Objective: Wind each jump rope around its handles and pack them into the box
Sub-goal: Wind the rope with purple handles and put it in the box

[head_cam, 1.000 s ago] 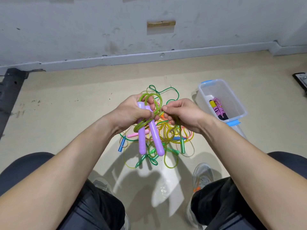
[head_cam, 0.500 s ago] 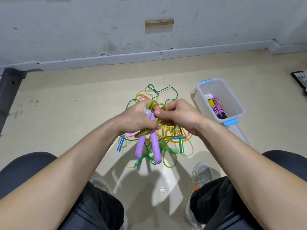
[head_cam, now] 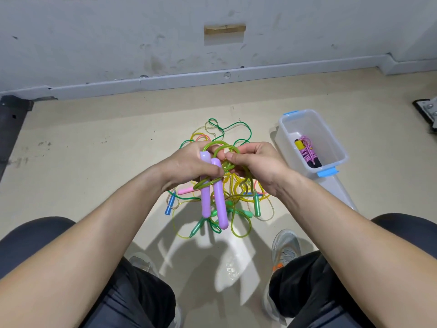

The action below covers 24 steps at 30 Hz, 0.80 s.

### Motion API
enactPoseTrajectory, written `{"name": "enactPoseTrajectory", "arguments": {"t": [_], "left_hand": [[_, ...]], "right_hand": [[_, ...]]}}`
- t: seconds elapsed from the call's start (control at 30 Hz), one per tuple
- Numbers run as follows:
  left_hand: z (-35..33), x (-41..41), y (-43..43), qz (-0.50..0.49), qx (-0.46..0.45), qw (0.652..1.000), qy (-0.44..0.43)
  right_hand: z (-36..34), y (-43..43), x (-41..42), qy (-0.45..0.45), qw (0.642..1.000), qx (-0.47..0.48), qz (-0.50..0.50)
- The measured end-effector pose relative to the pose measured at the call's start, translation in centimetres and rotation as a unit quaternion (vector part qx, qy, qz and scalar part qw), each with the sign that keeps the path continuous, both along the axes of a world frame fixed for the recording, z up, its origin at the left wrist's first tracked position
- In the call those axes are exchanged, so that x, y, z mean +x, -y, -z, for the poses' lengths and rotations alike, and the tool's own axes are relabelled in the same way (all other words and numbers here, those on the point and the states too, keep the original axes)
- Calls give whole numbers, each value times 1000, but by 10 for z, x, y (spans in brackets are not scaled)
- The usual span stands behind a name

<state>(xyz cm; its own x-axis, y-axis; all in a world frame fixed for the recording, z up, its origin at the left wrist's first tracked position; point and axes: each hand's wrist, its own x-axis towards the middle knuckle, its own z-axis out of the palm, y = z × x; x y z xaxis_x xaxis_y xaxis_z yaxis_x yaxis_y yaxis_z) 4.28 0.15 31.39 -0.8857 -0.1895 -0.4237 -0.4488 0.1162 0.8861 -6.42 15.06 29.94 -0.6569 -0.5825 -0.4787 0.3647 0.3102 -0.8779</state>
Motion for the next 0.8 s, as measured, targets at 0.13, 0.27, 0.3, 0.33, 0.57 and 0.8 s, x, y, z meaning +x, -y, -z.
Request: {"name": "enactPoseTrajectory", "arguments": {"t": [0.13,0.27,0.3,0.33,0.57,0.8], "left_hand": [[6,-1,-5,-60,7,998,9],[19,-2,-12,-138,-35,990,2],[19,-2,-13,-136,-47,990,6],[19,-2,-14,-127,-51,991,8],[10,0,-11,-91,-26,994,50],[7,3,-14,-89,90,990,56]], "right_hand": [[3,2,0,-11,1000,20,10],[5,4,3,-48,998,44,12],[6,4,2,-58,997,51,7],[5,4,1,-61,997,53,-3],[2,-2,-5,-41,997,29,-58],[0,-6,-8,25,995,-16,-97]]}}
